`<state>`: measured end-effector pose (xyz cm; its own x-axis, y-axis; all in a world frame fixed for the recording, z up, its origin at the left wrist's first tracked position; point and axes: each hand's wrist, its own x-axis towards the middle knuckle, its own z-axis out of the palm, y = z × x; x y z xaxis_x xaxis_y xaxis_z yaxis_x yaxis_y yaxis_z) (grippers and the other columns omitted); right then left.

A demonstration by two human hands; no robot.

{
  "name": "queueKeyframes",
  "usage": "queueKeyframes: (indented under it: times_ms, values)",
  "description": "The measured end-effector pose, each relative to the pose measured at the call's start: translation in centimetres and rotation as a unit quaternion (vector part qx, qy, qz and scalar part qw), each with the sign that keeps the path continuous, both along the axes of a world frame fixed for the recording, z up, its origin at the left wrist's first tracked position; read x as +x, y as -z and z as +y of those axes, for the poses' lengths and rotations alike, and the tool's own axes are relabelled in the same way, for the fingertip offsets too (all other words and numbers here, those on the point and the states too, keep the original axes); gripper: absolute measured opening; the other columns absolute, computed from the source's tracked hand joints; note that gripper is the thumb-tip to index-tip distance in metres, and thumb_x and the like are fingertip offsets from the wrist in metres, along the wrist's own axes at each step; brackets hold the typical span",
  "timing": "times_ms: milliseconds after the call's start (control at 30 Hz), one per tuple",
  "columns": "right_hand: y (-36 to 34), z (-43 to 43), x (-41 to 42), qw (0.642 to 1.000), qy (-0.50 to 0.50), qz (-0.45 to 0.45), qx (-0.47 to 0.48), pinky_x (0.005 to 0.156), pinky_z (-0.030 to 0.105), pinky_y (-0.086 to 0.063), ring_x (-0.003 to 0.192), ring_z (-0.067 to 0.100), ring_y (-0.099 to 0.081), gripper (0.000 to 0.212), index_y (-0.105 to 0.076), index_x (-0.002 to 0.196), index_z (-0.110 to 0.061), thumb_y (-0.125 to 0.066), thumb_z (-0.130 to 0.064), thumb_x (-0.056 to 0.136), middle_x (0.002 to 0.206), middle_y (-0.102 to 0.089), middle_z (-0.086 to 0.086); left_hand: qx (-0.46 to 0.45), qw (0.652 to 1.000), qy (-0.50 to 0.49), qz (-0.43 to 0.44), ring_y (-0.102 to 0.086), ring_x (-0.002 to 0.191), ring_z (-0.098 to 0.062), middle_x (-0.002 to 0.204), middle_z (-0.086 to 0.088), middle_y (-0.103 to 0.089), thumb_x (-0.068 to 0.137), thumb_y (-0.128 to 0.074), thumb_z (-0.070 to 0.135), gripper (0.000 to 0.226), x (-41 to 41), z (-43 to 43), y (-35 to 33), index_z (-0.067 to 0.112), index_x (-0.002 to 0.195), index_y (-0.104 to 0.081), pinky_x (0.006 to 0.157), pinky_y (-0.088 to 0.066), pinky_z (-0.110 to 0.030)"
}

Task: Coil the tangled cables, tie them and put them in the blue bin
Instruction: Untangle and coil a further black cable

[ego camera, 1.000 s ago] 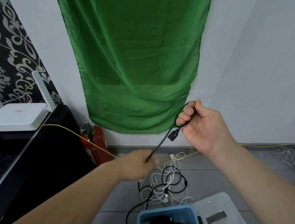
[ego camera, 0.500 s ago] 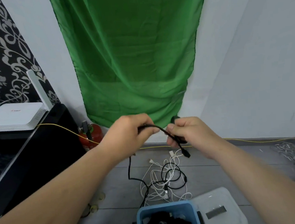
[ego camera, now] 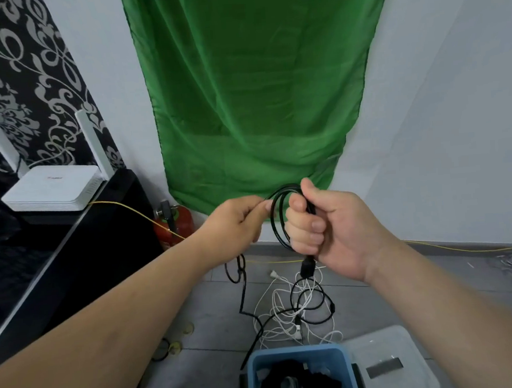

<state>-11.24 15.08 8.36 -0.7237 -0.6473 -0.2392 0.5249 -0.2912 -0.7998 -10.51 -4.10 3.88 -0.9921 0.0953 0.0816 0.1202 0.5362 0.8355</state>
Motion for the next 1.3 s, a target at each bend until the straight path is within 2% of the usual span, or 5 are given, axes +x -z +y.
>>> queueKeyframes:
  times_ms: [167, 333, 667, 1033, 1300]
  values:
    - [-0.5, 0.5, -0.9, 0.987, 0.137, -0.018, -0.086, 0.051, 0.027, -0.032, 0.050, 0.014, -0.028, 0.039, -0.053, 0.078, -0.016, -0.039, -0.037, 0.108, 0.055, -0.034, -0.003, -0.109, 0.977, 0.071, -0.166, -0.061, 0.062, -0.011, 0.073, 0.001, -0.064, 0.106, -0.049, 0.035, 0.020, 0.6, 0.0, 3.6, 0.019, 0.100, -0.060, 0.071, -0.059, -0.036]
    - [0.3, 0.9, -1.9, 0.962, 0.255, -0.038, -0.086, 0.064, 0.029, -0.044, 0.055, 0.015, -0.047, 0.036, -0.058, 0.085, -0.014, -0.045, -0.038, 0.107, 0.065, -0.050, 0.000, -0.175, 0.963, 0.129, -0.160, -0.062, 0.079, -0.016, 0.089, 0.003, -0.066, 0.105, -0.046, 0.026, 0.014, 1.4, 2.1, 3.7, 0.021, 0.112, -0.057, 0.073, -0.053, -0.031]
    - [2.9, 2.8, -3.3, 0.911, 0.305, 0.186, 0.206, 0.065, 0.035, -0.055, 0.064, 0.024, -0.063, 0.030, -0.066, 0.087, -0.002, -0.060, -0.027, 0.103, 0.071, -0.071, 0.014, -0.262, 0.948, 0.178, 0.024, -0.061, 0.085, -0.030, 0.094, -0.008, -0.069, 0.100, -0.052, 0.027, 0.013, 2.1, 5.4, 0.3, 0.018, 0.102, -0.061, 0.075, -0.052, -0.039]
    - [2.6, 2.2, -2.1, 0.845, 0.062, 0.272, 0.457, 0.065, 0.034, -0.051, 0.060, 0.018, -0.063, 0.041, -0.069, 0.083, -0.007, -0.051, -0.035, 0.106, 0.064, -0.071, 0.007, -0.247, 0.926, 0.021, 0.284, -0.063, 0.081, -0.019, 0.087, 0.007, -0.062, 0.096, -0.056, 0.045, 0.027, -1.3, -0.7, -0.4, 0.023, 0.096, -0.071, 0.065, -0.054, -0.040]
    - [1.1, 0.6, -0.3, 0.963, -0.074, 0.120, 0.230, 0.050, 0.029, -0.024, 0.049, 0.017, -0.026, 0.050, -0.054, 0.074, -0.013, -0.036, -0.043, 0.109, 0.054, -0.031, 0.003, -0.361, 0.899, -0.141, 0.204, -0.059, 0.061, -0.026, 0.055, 0.005, -0.045, 0.088, -0.024, 0.085, 0.074, -0.9, -2.0, -0.3, 0.020, 0.062, -0.050, 0.062, -0.045, -0.032]
